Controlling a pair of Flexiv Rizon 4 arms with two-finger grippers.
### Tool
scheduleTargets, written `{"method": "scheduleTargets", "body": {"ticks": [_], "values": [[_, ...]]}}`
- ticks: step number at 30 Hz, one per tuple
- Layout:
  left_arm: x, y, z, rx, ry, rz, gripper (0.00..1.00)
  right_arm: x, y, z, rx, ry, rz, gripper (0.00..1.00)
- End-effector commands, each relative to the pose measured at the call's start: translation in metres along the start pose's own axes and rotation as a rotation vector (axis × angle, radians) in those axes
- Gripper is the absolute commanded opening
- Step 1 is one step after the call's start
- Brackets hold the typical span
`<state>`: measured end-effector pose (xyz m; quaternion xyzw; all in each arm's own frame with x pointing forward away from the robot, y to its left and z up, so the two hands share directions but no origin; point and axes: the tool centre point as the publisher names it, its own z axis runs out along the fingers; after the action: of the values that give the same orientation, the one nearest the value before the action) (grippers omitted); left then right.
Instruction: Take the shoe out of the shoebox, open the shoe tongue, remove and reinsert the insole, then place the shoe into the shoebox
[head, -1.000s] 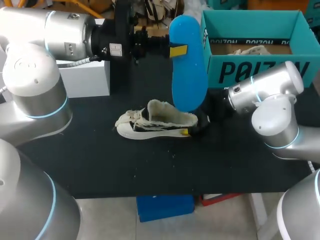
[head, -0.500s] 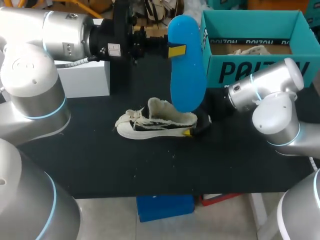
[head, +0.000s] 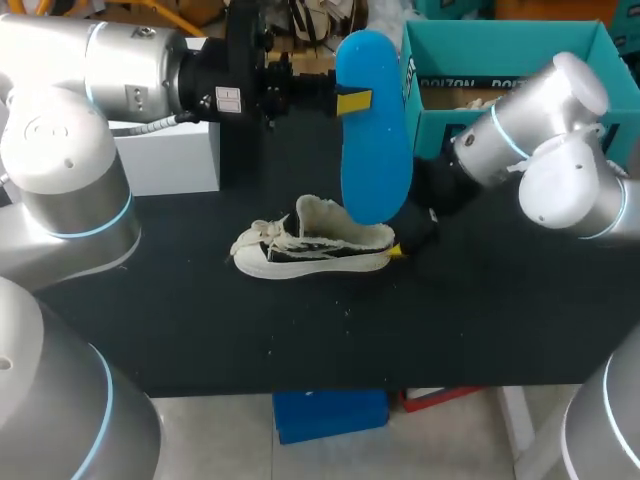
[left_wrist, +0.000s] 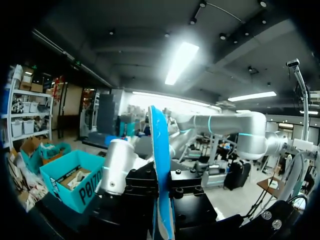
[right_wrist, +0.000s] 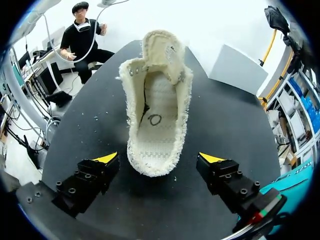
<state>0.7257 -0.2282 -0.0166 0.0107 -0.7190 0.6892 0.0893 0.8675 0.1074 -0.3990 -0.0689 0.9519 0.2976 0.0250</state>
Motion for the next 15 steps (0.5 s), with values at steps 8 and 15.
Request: {"method": "scheduleTargets", "body": {"ticks": [8, 15], "values": [[0.0006, 0.0005, 0.0006, 0.0, -0.003, 0.001, 0.0, -0.0065, 0.0054, -0.0108, 0.446, 0.02, 0.02, 1.0], [0.0006, 0.0005, 0.0006, 0.0, -0.003, 0.001, 0.0, -0.0068, 0.0078, -0.0115, 0.51, -0.003, 0.036, 1.0]]}}
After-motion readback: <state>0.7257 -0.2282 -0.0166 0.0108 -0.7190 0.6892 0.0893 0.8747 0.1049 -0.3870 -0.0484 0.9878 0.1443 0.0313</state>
